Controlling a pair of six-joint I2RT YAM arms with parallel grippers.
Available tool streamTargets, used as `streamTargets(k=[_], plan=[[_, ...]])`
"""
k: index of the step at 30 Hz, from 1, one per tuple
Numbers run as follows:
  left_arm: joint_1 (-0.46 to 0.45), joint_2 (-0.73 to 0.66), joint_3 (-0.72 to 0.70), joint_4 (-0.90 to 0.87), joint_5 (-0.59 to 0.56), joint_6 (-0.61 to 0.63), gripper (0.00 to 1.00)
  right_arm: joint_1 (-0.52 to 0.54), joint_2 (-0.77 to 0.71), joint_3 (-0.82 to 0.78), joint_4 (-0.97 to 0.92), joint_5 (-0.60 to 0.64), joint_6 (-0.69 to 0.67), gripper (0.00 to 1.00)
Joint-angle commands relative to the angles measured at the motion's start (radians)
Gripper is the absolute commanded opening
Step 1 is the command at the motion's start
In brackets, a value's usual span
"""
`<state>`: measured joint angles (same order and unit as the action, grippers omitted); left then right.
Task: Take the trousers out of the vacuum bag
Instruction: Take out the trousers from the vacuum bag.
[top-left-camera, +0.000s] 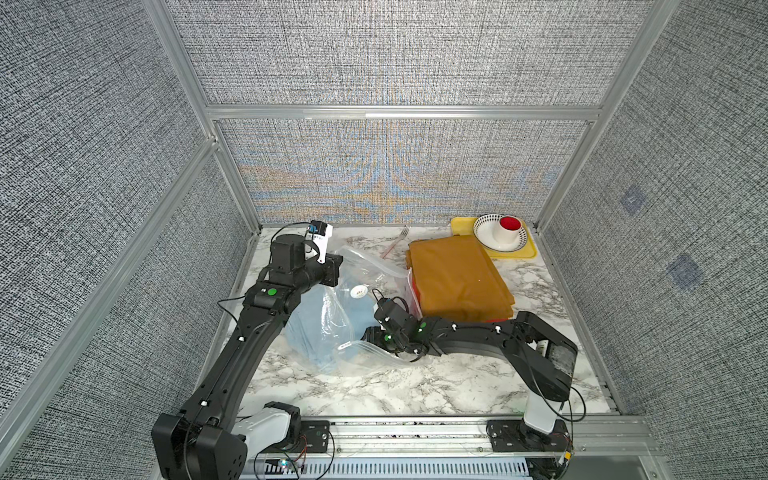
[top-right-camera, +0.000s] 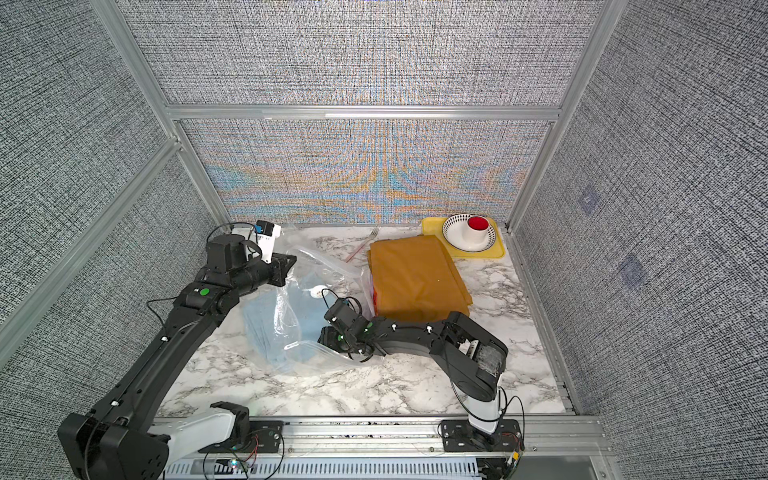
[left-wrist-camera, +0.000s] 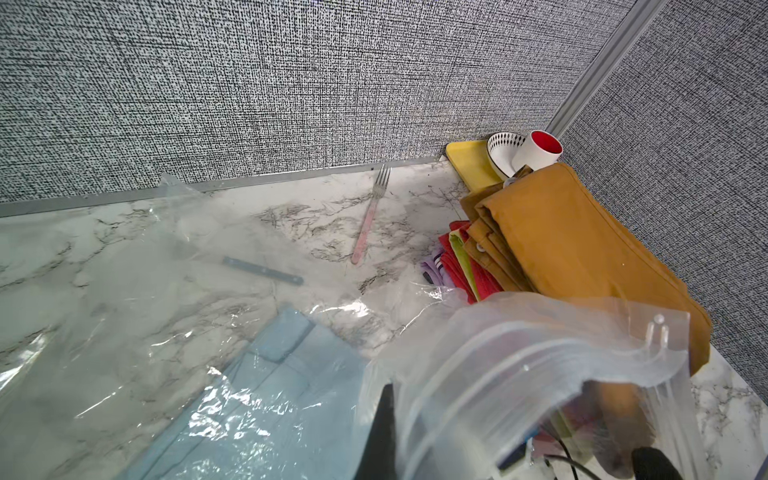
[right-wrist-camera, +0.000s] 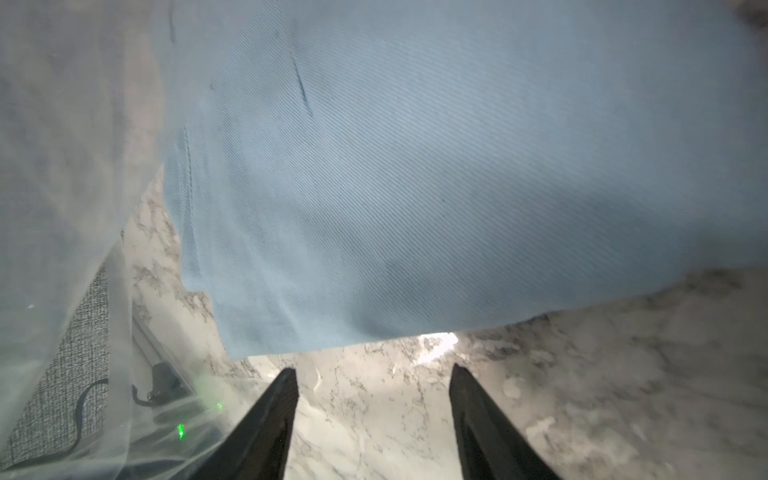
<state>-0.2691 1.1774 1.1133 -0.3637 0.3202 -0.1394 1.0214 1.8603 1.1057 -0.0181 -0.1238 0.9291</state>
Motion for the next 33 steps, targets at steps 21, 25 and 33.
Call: streamTargets(k=[21, 25, 33], plan=[[-0.009, -0.019, -0.052, 0.064, -0.062, 0.001, 0.00, -0.043, 0.138, 0.092, 0.137, 0.025, 0.013, 0.29], [-0.009, -0.016, -0.068, 0.069, -0.078, 0.003, 0.00, -0.040, 0.121, 0.124, 0.089, 0.086, -0.028, 0.02], [-0.009, 0.020, -0.089, 0.091, -0.099, 0.012, 0.00, 0.001, 0.036, 0.249, -0.129, 0.291, -0.193, 0.00]])
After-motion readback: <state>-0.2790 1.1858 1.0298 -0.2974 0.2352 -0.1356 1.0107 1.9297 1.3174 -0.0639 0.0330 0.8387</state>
